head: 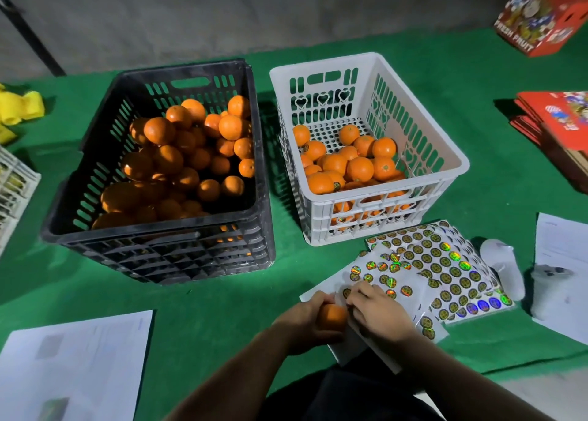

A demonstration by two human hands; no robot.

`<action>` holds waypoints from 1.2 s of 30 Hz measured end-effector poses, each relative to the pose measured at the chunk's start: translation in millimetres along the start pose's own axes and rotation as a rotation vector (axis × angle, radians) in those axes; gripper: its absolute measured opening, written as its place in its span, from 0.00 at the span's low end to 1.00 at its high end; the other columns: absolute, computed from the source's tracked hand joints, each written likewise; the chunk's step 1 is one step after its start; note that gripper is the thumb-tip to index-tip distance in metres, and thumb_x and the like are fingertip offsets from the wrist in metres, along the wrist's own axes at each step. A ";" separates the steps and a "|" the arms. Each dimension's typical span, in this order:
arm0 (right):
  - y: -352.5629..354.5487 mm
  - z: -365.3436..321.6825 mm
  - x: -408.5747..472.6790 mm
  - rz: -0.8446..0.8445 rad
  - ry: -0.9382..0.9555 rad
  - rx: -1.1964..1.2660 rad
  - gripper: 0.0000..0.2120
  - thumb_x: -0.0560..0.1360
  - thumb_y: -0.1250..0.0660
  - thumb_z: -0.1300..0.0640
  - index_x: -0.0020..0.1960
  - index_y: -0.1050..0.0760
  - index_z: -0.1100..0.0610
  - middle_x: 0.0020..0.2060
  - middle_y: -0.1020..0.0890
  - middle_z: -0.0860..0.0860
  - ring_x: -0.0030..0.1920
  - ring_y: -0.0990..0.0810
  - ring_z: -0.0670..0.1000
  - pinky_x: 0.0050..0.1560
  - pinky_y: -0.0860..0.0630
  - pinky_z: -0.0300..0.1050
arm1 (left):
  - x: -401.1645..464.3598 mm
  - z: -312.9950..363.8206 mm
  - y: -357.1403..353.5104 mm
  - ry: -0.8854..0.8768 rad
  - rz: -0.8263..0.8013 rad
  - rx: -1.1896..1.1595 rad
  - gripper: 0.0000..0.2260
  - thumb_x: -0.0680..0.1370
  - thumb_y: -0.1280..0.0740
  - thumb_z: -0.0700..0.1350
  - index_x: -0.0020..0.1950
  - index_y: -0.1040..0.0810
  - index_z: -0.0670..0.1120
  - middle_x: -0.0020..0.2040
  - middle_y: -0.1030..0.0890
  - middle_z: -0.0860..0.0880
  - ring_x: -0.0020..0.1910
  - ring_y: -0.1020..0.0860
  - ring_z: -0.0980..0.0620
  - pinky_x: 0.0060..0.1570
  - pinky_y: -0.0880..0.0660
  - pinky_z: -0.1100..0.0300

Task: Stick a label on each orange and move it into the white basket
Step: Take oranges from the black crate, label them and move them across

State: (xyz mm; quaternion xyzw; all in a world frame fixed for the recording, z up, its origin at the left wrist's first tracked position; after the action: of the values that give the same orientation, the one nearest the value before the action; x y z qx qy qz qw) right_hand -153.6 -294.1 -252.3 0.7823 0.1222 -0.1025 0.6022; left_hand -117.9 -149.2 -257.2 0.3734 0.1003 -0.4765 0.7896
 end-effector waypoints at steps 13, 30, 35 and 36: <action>52.5 -35.1 -16.0 0.044 -0.105 0.880 0.08 0.78 0.27 0.63 0.44 0.19 0.51 0.35 0.18 0.39 0.37 0.23 0.37 0.42 0.30 0.29 | -2.1 -11.2 5.5 0.023 0.147 -0.352 0.27 0.72 0.18 0.50 0.66 0.27 0.53 0.60 0.21 0.47 0.56 0.19 0.45 0.45 0.16 0.53; 97.1 -43.1 -4.0 -0.020 -0.103 0.927 0.16 0.73 0.27 0.47 0.58 0.26 0.41 0.38 0.24 0.48 0.36 0.25 0.43 0.40 0.30 0.38 | -33.8 32.0 53.4 -0.208 0.333 -0.769 0.24 0.71 0.19 0.48 0.63 0.21 0.46 0.50 0.17 0.52 0.46 0.18 0.53 0.47 0.21 0.57; 109.2 -48.9 -8.4 -0.177 -0.112 1.077 0.21 0.74 0.28 0.36 0.63 0.25 0.43 0.33 0.21 0.42 0.30 0.26 0.40 0.34 0.30 0.34 | -48.8 54.3 68.6 -0.276 0.382 -0.909 0.20 0.76 0.26 0.54 0.64 0.21 0.47 0.56 0.16 0.49 0.52 0.17 0.49 0.46 0.20 0.54; 110.0 -50.6 -9.3 -0.190 -0.105 1.115 0.23 0.74 0.29 0.34 0.64 0.25 0.42 0.33 0.22 0.44 0.30 0.27 0.41 0.34 0.31 0.35 | -49.6 57.9 68.1 -0.282 0.372 -0.941 0.20 0.77 0.27 0.56 0.65 0.21 0.47 0.57 0.17 0.47 0.53 0.18 0.48 0.48 0.20 0.52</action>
State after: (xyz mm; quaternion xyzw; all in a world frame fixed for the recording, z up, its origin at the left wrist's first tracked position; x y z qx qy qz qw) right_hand -127.1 -272.8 -135.7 0.9613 0.0892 -0.2440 0.0913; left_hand -99.0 -137.1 -157.5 -0.0779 0.1283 -0.2770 0.9491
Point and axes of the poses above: each hand's wrist, its own x-axis towards the middle knuckle, its own y-axis out of the back of the hand, z = x × y, the point moved 9 cm from there along x, towards the middle knuckle
